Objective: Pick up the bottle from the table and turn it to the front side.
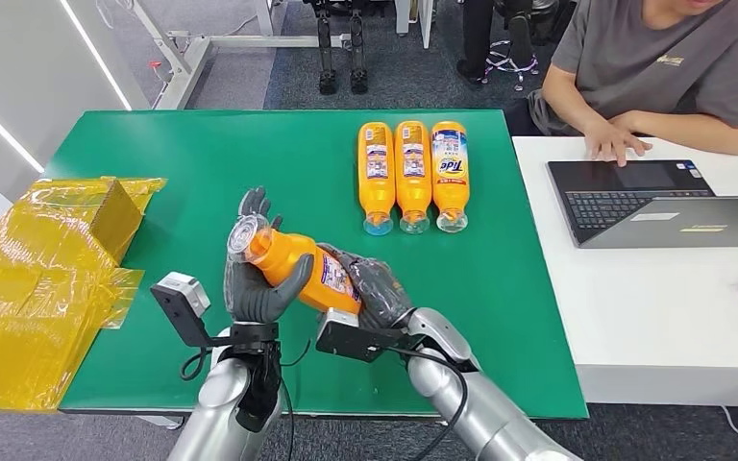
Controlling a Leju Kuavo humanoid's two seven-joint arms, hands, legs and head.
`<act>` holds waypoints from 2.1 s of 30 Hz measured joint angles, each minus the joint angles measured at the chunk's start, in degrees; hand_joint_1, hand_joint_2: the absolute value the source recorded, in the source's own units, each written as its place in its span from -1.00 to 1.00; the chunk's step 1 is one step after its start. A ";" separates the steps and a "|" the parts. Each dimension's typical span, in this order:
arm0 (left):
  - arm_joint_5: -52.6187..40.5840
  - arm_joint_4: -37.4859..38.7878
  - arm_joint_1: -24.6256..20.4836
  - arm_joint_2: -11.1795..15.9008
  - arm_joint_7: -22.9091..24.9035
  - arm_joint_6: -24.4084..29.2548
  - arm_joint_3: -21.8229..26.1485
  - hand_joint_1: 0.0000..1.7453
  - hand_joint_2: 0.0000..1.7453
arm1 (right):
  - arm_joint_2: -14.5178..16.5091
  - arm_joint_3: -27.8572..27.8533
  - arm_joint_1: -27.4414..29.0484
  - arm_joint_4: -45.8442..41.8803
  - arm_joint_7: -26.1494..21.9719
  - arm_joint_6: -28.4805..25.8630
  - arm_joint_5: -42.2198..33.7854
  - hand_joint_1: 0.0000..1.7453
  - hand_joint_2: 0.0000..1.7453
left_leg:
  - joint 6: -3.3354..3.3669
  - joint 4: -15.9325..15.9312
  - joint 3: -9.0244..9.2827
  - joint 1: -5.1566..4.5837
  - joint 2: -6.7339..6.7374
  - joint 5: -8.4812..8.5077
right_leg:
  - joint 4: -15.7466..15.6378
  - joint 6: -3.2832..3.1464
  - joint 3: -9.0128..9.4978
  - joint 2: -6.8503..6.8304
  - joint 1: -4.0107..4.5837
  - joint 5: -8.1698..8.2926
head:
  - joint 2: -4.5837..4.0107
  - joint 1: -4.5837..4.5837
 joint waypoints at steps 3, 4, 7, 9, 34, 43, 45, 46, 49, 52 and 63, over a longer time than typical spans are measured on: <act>0.27 0.86 -1.03 0.00 0.00 0.08 0.10 -1.00 1.00 | 0.46 0.03 -0.68 1.11 -0.16 0.20 -0.05 1.00 1.00 | -0.01 0.00 0.01 0.00 0.00 0.01 | 0.01 -0.01 0.00 0.00 0.00 0.01 | 0.00 0.00; 0.32 1.09 -1.27 -0.01 0.00 0.08 0.13 -1.00 1.00 | 0.56 0.04 -0.81 1.32 -0.34 0.25 -0.08 1.00 1.00 | -0.01 0.00 0.01 0.00 0.00 0.01 | 0.01 -0.01 0.01 0.00 0.00 0.01 | 0.00 0.00; 0.39 1.71 -1.84 -0.02 0.00 0.08 0.17 -1.00 1.00 | 0.69 0.13 -1.01 1.67 -1.00 0.81 -0.36 1.00 1.00 | -0.01 0.00 0.01 0.00 0.00 0.01 | 0.01 -0.01 0.00 0.00 0.00 0.01 | 0.00 0.00; 0.37 2.02 -2.06 -0.02 0.00 0.08 0.20 -1.00 1.00 | 0.71 0.23 -1.05 1.81 -1.26 1.15 -0.48 1.00 1.00 | -0.02 0.00 0.00 0.00 0.00 0.01 | 0.01 -0.01 0.00 0.00 0.00 0.01 | 0.00 0.00; 1.62 3.23 -2.69 -1.07 -0.02 1.80 0.19 1.00 1.00 | 0.69 0.21 -0.10 0.37 -0.21 2.25 -0.33 1.00 1.00 | -0.02 0.00 0.00 0.00 0.04 0.01 | 0.00 -0.01 -0.04 0.03 0.00 0.01 | 0.00 0.00; 1.61 3.99 -3.45 -1.77 -0.02 3.10 0.19 1.00 1.00 | 0.88 -0.39 -0.06 1.15 -1.87 -1.04 -0.89 1.00 1.00 | -0.02 0.01 -0.01 0.00 0.03 0.01 | 0.01 -0.01 -0.03 0.02 0.00 0.02 | 0.00 0.00; 1.64 4.09 -3.98 -1.91 -0.02 3.33 0.17 1.00 1.00 | 1.10 -0.65 0.09 1.32 -3.06 -4.04 -1.87 0.00 1.00 | -0.02 0.01 -0.02 0.00 0.03 0.01 | 0.01 -0.01 -0.03 0.02 0.00 0.02 | 0.00 0.00; 1.71 4.14 -4.29 -1.98 -0.02 3.46 0.16 1.00 1.00 | 1.21 -0.81 0.22 1.33 -3.67 -5.41 -2.64 -0.50 1.00 | -0.02 0.01 -0.02 0.00 0.03 0.01 | 0.01 -0.01 -0.03 0.01 0.00 0.02 | 0.00 -0.01; 1.96 4.34 -5.09 -2.18 -0.02 4.08 0.14 1.00 1.00 | 1.63 -1.30 0.56 1.19 -5.29 -7.79 -5.42 -1.00 1.00 | -0.02 0.00 -0.02 0.00 0.05 0.01 | 0.01 -0.01 -0.04 0.04 0.00 0.02 | 0.00 -0.01; 2.11 4.91 -5.42 -2.26 -0.02 4.79 0.14 1.00 1.00 | 2.11 -1.58 0.58 1.02 -6.56 -8.57 -7.60 -1.00 1.00 | -0.02 0.00 -0.02 0.00 0.06 0.01 | 0.01 -0.01 -0.05 0.04 0.00 0.01 | 0.00 -0.01; 2.26 6.57 -5.87 -2.51 -0.02 4.01 0.14 1.00 1.00 | 2.59 -2.40 2.48 0.12 -11.41 -14.93 -14.94 -1.00 -1.00 | -0.02 0.01 -0.04 0.00 0.04 0.01 | 0.01 -0.01 -0.05 0.02 0.00 0.01 | 0.00 0.01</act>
